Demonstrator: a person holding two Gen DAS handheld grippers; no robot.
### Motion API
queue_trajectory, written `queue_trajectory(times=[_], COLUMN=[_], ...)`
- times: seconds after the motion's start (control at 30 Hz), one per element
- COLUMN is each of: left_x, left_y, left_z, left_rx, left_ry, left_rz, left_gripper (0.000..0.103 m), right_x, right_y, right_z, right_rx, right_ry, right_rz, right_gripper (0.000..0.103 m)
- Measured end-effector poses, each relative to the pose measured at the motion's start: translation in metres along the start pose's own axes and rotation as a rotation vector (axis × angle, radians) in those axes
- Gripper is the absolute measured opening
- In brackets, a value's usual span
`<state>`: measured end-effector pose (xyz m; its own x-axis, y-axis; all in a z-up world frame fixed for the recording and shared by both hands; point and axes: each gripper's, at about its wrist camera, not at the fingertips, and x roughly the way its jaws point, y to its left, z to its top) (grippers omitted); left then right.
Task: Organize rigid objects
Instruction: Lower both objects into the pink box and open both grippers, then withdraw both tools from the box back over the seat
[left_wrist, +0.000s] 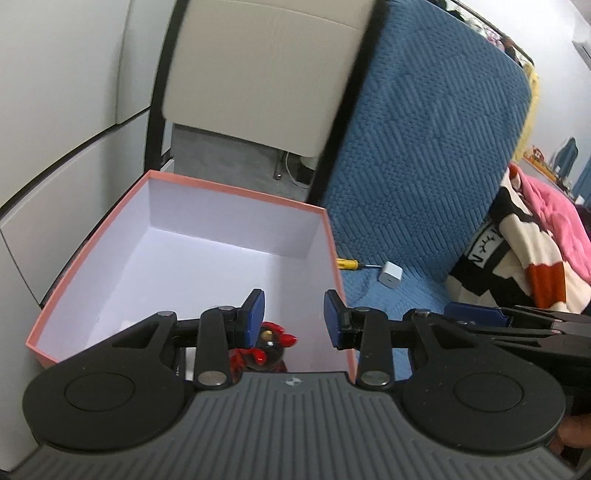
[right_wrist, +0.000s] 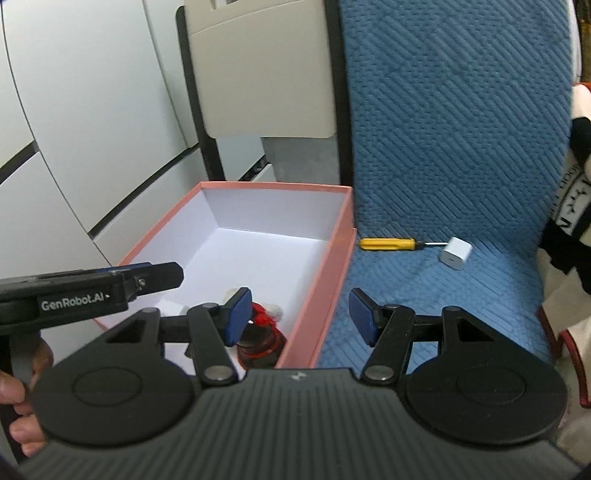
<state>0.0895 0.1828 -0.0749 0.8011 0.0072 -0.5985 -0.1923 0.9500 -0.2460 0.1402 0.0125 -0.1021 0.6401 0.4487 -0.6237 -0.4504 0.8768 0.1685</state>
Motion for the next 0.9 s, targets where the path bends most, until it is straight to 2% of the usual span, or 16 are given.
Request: queue_trajectory(times=[0.37, 0.6, 0.77, 0.9], left_x=[0.008, 0.015, 0.025, 0.030], left_y=[-0.042, -0.066, -0.076, -0.088], left_z=[-0.025, -0.042, -0.058, -0.073], left_rx=[0.033, 0.044, 0.026, 0.052], left_ry=[0.021, 0.036, 0.050, 0.069], left_rz=[-0.032, -0.042, -0.020, -0.004], left_gripper=[0.041, 0.041, 0.041, 0.041], right_x=[-0.028, -0.039, -0.048, -0.054], right_y=[-0.040, -0.064, -0.079, -0.090], right_z=[-0.017, -0.033, -0.046, -0.062], right_rx=[0.040, 0.051, 0.051, 0.038], right_ry=[-0.032, -0.024, -0.024, -0.024], right_rz=[-0.044, -0.069, -0.091, -0.122], right_gripper=[0.061, 0.063, 0.063, 0.063])
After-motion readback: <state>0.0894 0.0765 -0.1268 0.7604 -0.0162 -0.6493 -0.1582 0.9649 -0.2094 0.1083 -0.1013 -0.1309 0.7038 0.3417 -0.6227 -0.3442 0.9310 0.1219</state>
